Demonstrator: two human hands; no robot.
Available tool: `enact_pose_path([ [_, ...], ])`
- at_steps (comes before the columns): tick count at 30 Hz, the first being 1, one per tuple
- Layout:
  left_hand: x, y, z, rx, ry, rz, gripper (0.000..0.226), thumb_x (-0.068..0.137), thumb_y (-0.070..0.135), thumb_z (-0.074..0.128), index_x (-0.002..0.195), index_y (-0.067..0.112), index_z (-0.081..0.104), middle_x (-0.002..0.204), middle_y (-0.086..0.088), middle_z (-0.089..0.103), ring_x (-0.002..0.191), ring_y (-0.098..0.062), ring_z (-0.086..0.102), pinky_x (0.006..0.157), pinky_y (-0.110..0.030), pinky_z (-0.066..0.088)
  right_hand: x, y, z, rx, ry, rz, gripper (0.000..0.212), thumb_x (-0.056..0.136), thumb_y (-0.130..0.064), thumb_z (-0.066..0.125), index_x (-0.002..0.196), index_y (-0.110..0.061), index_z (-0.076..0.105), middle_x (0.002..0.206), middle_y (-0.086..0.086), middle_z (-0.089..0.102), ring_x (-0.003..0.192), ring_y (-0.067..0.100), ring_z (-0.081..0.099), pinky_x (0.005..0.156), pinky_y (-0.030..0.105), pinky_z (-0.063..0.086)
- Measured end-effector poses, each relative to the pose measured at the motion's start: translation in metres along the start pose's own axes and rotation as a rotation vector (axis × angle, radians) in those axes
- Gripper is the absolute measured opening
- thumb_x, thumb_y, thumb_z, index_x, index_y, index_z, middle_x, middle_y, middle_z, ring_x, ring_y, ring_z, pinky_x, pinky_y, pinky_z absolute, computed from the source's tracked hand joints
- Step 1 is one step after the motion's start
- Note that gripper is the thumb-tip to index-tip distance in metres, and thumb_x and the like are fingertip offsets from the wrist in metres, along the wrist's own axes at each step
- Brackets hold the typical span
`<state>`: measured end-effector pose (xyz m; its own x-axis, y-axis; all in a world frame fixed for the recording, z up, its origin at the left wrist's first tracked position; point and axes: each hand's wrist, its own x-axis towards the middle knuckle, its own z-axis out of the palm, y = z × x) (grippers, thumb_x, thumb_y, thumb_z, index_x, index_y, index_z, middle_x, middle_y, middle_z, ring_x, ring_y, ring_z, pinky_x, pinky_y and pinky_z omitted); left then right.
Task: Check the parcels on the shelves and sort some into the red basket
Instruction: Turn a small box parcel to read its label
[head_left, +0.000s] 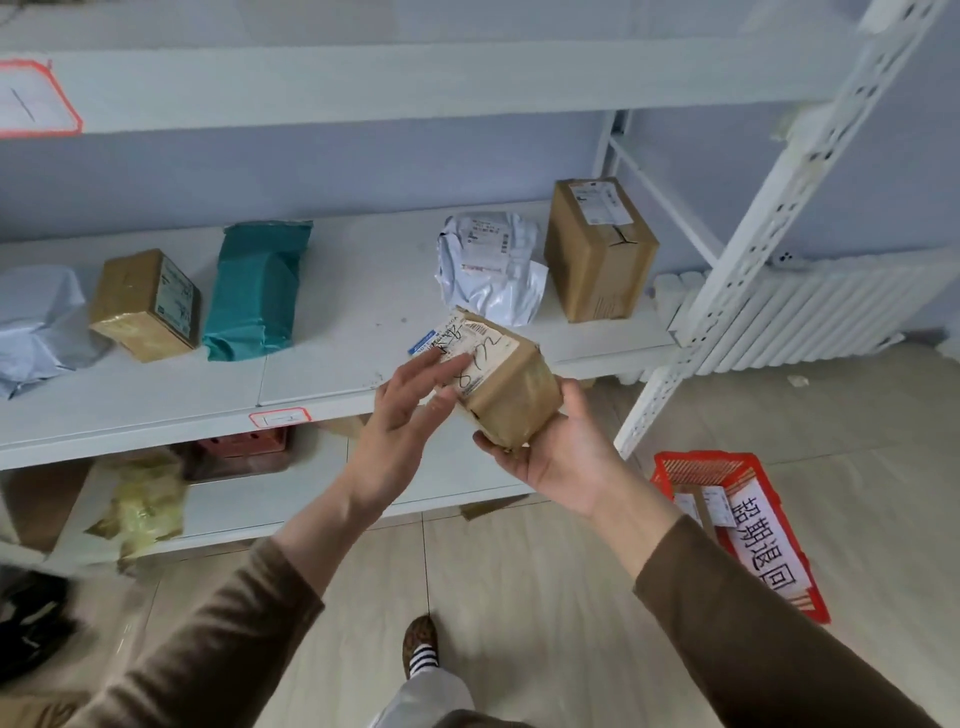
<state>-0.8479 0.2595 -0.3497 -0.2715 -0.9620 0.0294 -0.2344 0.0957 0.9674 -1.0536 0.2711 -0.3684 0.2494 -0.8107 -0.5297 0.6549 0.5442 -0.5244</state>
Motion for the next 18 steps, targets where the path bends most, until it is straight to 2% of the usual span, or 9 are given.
enact_pose_path([
  [2,-0.01,0.002,0.007,0.017,0.004,0.015,0.046,0.091,0.065,0.052,0.133,0.052,0.066,0.154,0.024,0.045,0.151,-0.01,0.031,0.127,-0.049,0.026,-0.015,0.002,-0.009,0.012,-0.033,0.02,0.071,0.097,-0.06,0.046,0.144,-0.007,0.056,0.15,0.025,0.052,0.099,0.04,0.071,0.064,0.033,0.063],
  [5,-0.022,0.008,0.016,-0.01,0.009,0.028,0.044,0.091,0.062,0.055,0.13,0.049,0.069,0.149,0.022,0.049,0.149,-0.012,0.036,0.125,-0.052,0.029,-0.03,0.005,-0.018,0.003,-0.054,0.006,0.072,0.097,-0.06,0.046,0.144,-0.007,0.056,0.149,0.026,0.053,0.099,0.039,0.071,0.064,0.033,0.062],
  [9,-0.035,0.013,0.027,-0.086,0.013,0.035,0.037,0.094,0.046,0.062,0.13,0.044,0.069,0.144,0.016,0.05,0.141,-0.018,0.047,0.121,-0.053,0.036,-0.041,0.009,-0.021,-0.067,0.015,-0.095,0.063,0.097,-0.055,0.047,0.14,-0.011,0.061,0.146,0.023,0.057,0.103,0.033,0.066,0.077,0.038,0.06],
  [11,-0.043,0.013,0.031,-0.13,0.005,0.009,0.039,0.095,0.045,0.061,0.134,0.047,0.063,0.147,0.013,0.049,0.141,-0.018,0.048,0.12,-0.053,0.037,-0.049,0.012,-0.015,-0.148,0.074,-0.187,0.055,0.098,-0.049,0.049,0.137,-0.014,0.063,0.14,0.021,0.061,0.101,0.027,0.065,0.078,0.039,0.06],
  [12,-0.047,0.013,0.033,-0.161,-0.01,-0.007,0.042,0.095,0.048,0.06,0.138,0.047,0.059,0.149,0.012,0.051,0.142,-0.017,0.048,0.121,-0.052,0.036,-0.053,0.015,-0.011,-0.229,0.102,-0.261,0.048,0.097,-0.047,0.051,0.134,-0.018,0.063,0.135,0.018,0.065,0.102,0.024,0.066,0.079,0.038,0.059],
  [14,-0.053,0.011,0.037,-0.27,-0.042,-0.026,0.045,0.101,0.05,0.053,0.145,0.041,0.051,0.149,0.006,0.058,0.141,-0.019,0.051,0.119,-0.049,0.037,-0.064,0.023,-0.001,-0.496,0.139,-0.471,0.04,0.092,-0.045,0.057,0.129,-0.03,0.059,0.128,0.0,0.068,0.106,0.012,0.066,0.085,0.029,0.056],
  [16,-0.054,0.011,0.041,-0.48,-0.051,-0.099,0.047,0.108,0.05,0.041,0.15,0.03,0.05,0.147,-0.003,0.062,0.141,-0.026,0.054,0.116,-0.051,0.04,-0.074,0.033,0.007,-0.868,0.146,-0.731,0.048,0.088,-0.049,0.063,0.133,-0.037,0.052,0.133,-0.014,0.057,0.117,0.0,0.057,0.092,0.016,0.049],
  [18,-0.052,0.011,0.044,-0.709,-0.049,-0.234,0.055,0.112,0.05,0.024,0.15,0.022,0.052,0.147,-0.009,0.063,0.141,-0.029,0.054,0.118,-0.052,0.039,-0.075,0.045,0.01,-1.256,0.21,-0.962,0.059,0.088,-0.052,0.065,0.141,-0.035,0.047,0.145,-0.013,0.044,0.131,0.004,0.044,0.105,0.019,0.041],
])
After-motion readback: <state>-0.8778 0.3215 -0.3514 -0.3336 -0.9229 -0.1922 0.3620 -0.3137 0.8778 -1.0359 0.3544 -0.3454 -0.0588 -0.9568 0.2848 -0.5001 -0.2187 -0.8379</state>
